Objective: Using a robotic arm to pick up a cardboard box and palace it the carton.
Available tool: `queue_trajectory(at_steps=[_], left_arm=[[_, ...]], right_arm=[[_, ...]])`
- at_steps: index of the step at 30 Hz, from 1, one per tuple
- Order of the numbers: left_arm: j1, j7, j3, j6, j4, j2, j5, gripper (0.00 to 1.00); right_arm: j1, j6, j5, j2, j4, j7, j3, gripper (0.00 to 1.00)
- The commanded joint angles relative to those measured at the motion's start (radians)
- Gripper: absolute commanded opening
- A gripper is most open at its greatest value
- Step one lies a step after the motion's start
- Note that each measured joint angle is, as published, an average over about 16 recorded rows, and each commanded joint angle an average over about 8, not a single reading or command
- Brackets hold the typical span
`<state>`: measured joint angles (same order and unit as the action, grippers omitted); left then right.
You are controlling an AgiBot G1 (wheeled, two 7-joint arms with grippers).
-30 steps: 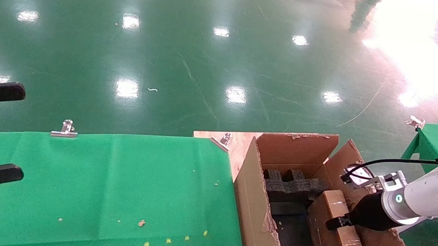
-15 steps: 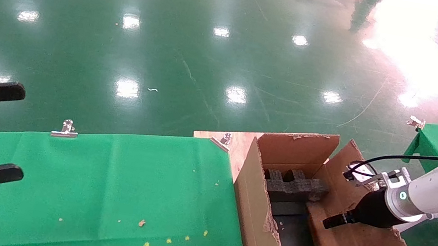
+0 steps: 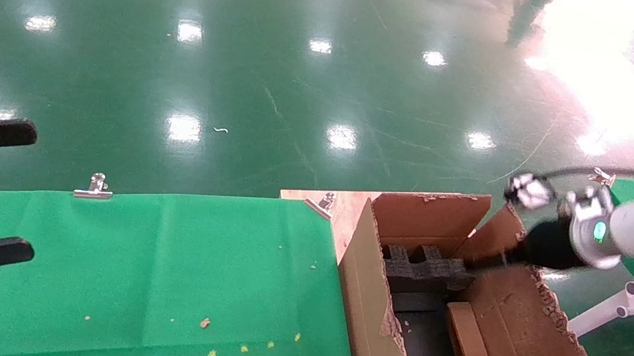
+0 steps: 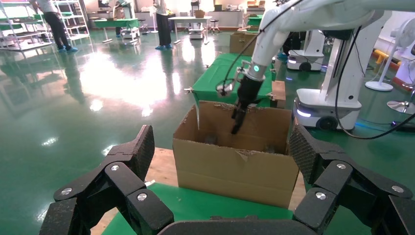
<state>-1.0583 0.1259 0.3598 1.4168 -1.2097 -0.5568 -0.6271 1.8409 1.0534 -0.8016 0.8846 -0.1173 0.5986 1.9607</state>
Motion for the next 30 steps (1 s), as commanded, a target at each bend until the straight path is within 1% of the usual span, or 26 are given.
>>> queue_trajectory(at_steps=[1, 5, 8, 12, 15, 19, 25, 27, 30], left_arm=[[0.000, 0.000, 0.000, 0.000, 0.000, 0.000, 0.000, 1.00], [0.000, 0.000, 0.000, 0.000, 0.000, 0.000, 0.000, 1.00], [0.000, 0.000, 0.000, 0.000, 0.000, 0.000, 0.000, 1.00], [0.000, 0.000, 0.000, 0.000, 0.000, 0.000, 0.000, 1.00], [0.000, 0.000, 0.000, 0.000, 0.000, 0.000, 0.000, 1.00], [0.000, 0.000, 0.000, 0.000, 0.000, 0.000, 0.000, 1.00], [0.000, 0.000, 0.000, 0.000, 0.000, 0.000, 0.000, 1.00], [0.000, 0.000, 0.000, 0.000, 0.000, 0.000, 0.000, 1.00], [0.000, 0.000, 0.000, 0.000, 0.000, 0.000, 0.000, 1.00]], right_arm=[[0.035, -0.005, 0.007, -0.002, -0.012, -0.026, -0.007, 1.00], [0.102, 0.016, 0.055, -0.033, -0.095, -0.097, -0.046, 1.00], [0.138, 0.048, 0.102, -0.071, -0.187, -0.150, -0.083, 1.00], [0.165, 0.091, 0.168, -0.127, -0.316, -0.200, -0.130, 1.00], [0.173, 0.111, 0.206, -0.157, -0.386, -0.215, -0.156, 1.00], [0.177, 0.119, 0.225, -0.172, -0.421, -0.220, -0.170, 1.00], [0.163, 0.115, 0.214, -0.164, -0.405, -0.218, -0.175, 1.00], [0.146, 0.120, 0.210, -0.164, -0.415, -0.221, -0.199, 1.00], [0.107, 0.135, 0.204, -0.170, -0.449, -0.230, -0.265, 1.00]])
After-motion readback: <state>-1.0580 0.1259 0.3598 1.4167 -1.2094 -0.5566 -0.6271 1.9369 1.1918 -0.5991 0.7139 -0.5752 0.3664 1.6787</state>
